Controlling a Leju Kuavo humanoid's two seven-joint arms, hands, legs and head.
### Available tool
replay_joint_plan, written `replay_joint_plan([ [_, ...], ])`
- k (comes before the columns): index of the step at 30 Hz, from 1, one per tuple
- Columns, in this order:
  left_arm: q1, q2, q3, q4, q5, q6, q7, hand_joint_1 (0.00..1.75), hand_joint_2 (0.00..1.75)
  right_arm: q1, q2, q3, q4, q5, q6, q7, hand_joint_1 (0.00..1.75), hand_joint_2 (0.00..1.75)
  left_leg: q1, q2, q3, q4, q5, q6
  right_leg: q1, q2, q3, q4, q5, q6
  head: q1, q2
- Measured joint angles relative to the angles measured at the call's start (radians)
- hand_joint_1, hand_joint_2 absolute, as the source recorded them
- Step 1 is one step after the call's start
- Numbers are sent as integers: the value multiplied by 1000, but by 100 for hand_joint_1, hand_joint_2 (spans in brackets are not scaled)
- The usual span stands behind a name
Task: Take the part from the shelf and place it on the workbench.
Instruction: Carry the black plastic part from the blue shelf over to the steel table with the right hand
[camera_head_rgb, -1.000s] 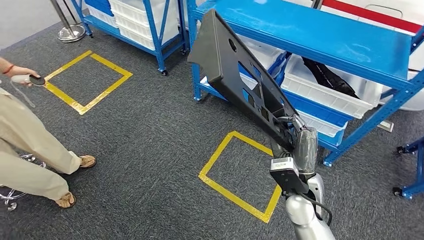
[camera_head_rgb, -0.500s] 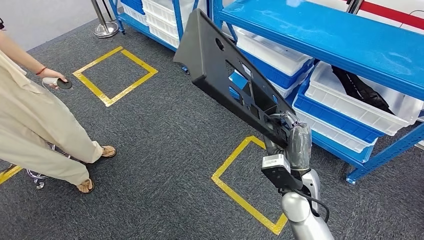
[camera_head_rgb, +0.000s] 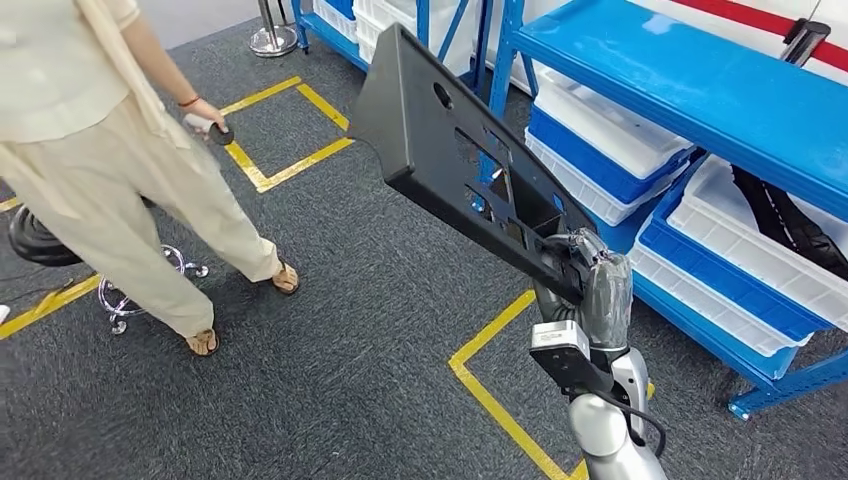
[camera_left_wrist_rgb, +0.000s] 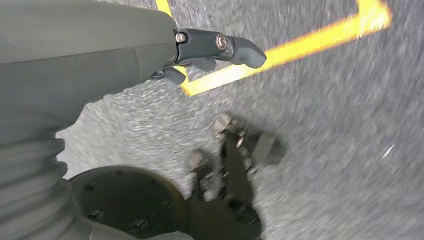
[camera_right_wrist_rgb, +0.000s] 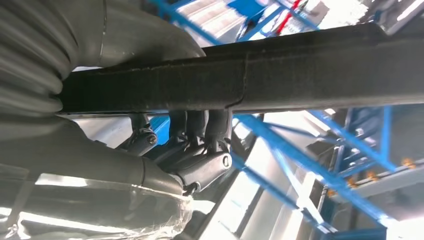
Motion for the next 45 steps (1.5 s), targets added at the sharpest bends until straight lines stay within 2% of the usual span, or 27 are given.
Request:
replay_joint_plan([
  [2, -2, -3, 1, 0, -10, 13, 21, 0, 175, 13, 1, -3, 0, -8, -1, -9, 175, 175, 0, -24, -1, 1, 0, 3, -3, 22, -67, 135, -52, -6, 4, 0],
  [4, -1, -5, 0, 0, -25, 38, 69, 0, 175, 31, 2, -4, 0, -12, -10, -14, 175, 175, 0, -51, 0, 1, -1, 3, -4, 27, -100, 179, -54, 6, 6, 0],
  [5, 0, -5, -1, 0, -30, 52, 95, 0, 175, 39, 2, -5, -3, -12, -17, -15, 175, 175, 0, -65, 1, 2, -2, 2, -6, 29, -88, 142, -29, 16, 7, 0],
  [7, 4, -6, 0, 0, -35, 73, 136, 0, 175, 52, 0, -8, -12, -14, -30, -15, 175, 175, 0, -90, 3, 7, -6, -5, -14, 52, -30, 4, 36, 34, 7, 0],
  [9, 6, -5, 0, 0, -37, 83, 156, 0, 175, 62, -2, -14, -23, -17, -37, -14, 175, 175, -2, -108, -1, 15, -11, -14, -18, 73, 8, -82, 71, 32, 8, 0],
  [11, 10, -3, 0, 0, -37, 87, 162, 0, 175, 68, -3, -17, -31, -19, -39, -12, 175, 175, -1, -119, -7, 18, -12, -22, -13, 69, 14, -90, 74, 19, 7, 0],
  [12, 12, -2, 0, 0, -37, 88, 164, 0, 175, 70, -3, -19, -34, -20, -41, -12, 175, 175, 1, -116, -10, 21, -13, -25, -14, 63, 15, -91, 76, 13, 6, 0],
  [14, 14, -1, 0, 0, -37, 89, 166, 0, 175, 72, -4, -22, -42, -22, -43, -11, 175, 175, 3, -76, -25, 54, -34, -34, -16, 49, 19, -93, 76, -1, 2, 0],
  [16, 12, -1, -1, 0, -37, 89, 166, 0, 175, 75, -4, -23, -48, -22, -44, -11, 175, 175, 5, -25, -76, 161, -89, -43, -13, 31, 24, -95, 73, -14, -2, 0],
  [18, 11, -1, -1, 0, -37, 81, 157, 0, 175, 78, -5, -24, -50, -23, -43, -11, 175, 175, 9, -8, -142, 283, -136, -47, -7, 8, 26, -95, 69, -21, -3, 0],
  [19, 12, -1, -1, 0, -37, 75, 144, 0, 175, 77, -5, -25, -49, -27, -41, -11, 175, 175, 10, -6, -157, 306, -136, -47, -5, -3, 27, -94, 67, -23, -3, 0],
  [20, 13, -1, -1, 0, -37, 69, 126, 0, 175, 73, -5, -26, -46, -35, -37, -12, 175, 175, 11, -3, -151, 289, -118, -46, -4, -13, 28, -94, 65, -24, -3, 0],
  [21, 13, 0, -1, 0, -35, 64, 104, 0, 175, 66, -5, -27, -42, -44, -32, -16, 175, 175, 10, 4, -124, 236, -86, -42, -3, -23, 31, -95, 64, -24, -4, 0],
  [23, 10, 3, 0, 0, -30, 58, 63, 0, 175, 40, -6, -28, -27, -59, -26, -28, 175, 175, 4, 42, -54, 103, -31, -33, 2, -38, 34, -94, 59, -20, -3, 0],
  [25, 4, 7, 1, -1, -26, 58, 35, 0, 175, 5, -5, -28, -1, -60, -29, -44, 175, 175, -7, 63, -25, 40, -18, -24, 8, -53, 36, -95, 55, -13, -2, 0],
  [27, 2, 10, 4, -1, -26, 66, 25, 0, 175, -25, -5, -23, 27, -59, -37, -54, 175, 175, -11, 41, -24, 32, -17, -14, 11, -71, 41, -99, 52, -3, -1, 0],
  [29, 3, 11, 7, -1, -26, 78, 27, 0, 175, -47, -8, -17, 52, -59, -46, -58, 175, 175, -7, 19, -11, 16, -9, -3, 11, -52, 37, -79, 36, 5, 1, 0],
  [30, 3, 11, 8, -1, -26, 84, 33, 0, 175, -56, -12, -15, 63, -59, -52, -58, 175, 175, -4, 8, -5, 9, -5, 3, 11, -30, 22, -41, 18, 4, 2, 0],
  [32, 1, 10, 9, -1, -26, 99, 59, 0, 175, -72, -23, -13, 88, -49, -62, -53, 175, 175, -2, -17, -3, 7, -3, 8, 6, 14, -41, 86, -31, -3, 5, 0],
  [34, 0, 8, 14, -1, -26, 108, 89, 0, 175, -86, -33, -9, 114, -23, -70, -36, 175, 175, -3, -46, -3, 7, -4, 9, 2, 25, -100, 177, -50, 2, 7, 0],
  [35, 1, 7, 17, -1, -26, 104, 98, 0, 175, -95, -36, -7, 126, -7, -74, -23, 175, 175, -3, -61, -2, 8, -4, 9, 1, 28, -106, 170, -35, 10, 8, 0],
  [36, 2, 5, 20, -1, -33, 92, 104, 0, 175, -107, -39, -4, 140, 8, -78, -10, 175, 175, -3, -75, -1, 9, -5, 8, 0, 33, -92, 123, -5, 20, 8, 0],
  [38, 3, 2, 18, -1, -61, 67, 105, 0, 175, -137, -42, 0, 167, 31, -87, 8, 175, 175, -4, -99, 0, 12, -8, 3, -5, 56, -39, -14, 61, 34, 9, 0],
  [40, 3, 1, 10, -1, -86, 66, 99, 0, 175, -168, -43, 6, 202, 51, -97, 14, 175, 175, -6, -116, -5, 16, -10, -6, -9, 72, -8, -88, 90, 26, 8, 0],
  [42, 7, 1, 6, -1, -87, 77, 88, 0, 175, -193, -45, 16, 234, 80, -114, 18, 175, 175, -4, -128, -12, 17, -9, -15, -7, 62, -4, -94, 94, 12, 7, 0],
  [43, 10, 2, 6, -1, -85, 79, 82, 0, 175, -203, -45, 20, 245, 93, -125, 21, 175, 175, -2, -125, -14, 21, -12, -20, -8, 55, -2, -95, 95, 7, 6, 0],
  [45, 13, 4, 7, -1, -81, 79, 75, 0, 175, -218, -45, 27, 263, 110, -141, 24, 175, 175, -4, -88, -26, 51, -32, -28, -12, 42, 3, -98, 95, -6, -1, 0],
])
